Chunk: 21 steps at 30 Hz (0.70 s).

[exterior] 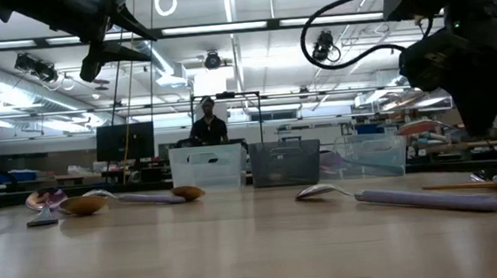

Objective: Sort silverware by color (type)
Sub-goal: Put the blue spoon into the right transparent bin

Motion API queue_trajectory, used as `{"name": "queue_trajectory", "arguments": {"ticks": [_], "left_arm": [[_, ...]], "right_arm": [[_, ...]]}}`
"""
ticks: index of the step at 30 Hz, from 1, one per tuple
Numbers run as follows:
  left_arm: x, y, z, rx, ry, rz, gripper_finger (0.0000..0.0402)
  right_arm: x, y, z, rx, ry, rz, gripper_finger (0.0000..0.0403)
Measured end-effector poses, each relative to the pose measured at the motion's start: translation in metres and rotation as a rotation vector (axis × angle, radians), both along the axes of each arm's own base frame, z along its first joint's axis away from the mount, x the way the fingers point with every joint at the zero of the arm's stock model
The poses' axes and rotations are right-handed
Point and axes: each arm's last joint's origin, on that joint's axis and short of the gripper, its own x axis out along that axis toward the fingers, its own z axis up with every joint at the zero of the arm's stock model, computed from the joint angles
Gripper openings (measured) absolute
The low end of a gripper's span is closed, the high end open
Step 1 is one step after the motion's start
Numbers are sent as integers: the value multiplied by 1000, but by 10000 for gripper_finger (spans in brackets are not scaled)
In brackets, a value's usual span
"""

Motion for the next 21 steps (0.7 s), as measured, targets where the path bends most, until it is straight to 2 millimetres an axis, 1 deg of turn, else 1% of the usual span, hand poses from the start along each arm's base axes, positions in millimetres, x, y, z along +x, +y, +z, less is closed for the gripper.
{"name": "queue_trajectory", "arguments": {"ticks": [9, 14, 21], "left_arm": [[0, 0, 0, 2, 1, 11, 181], [0, 0, 0, 1, 0, 11, 181], [0, 0, 0, 2, 0, 12, 181]], "right_arm": [[-4, -2, 10, -56, -79, -18, 32], [3, -3, 17, -103, -210, 9, 32], [10, -5, 22, -132, -305, 2, 32]]}}
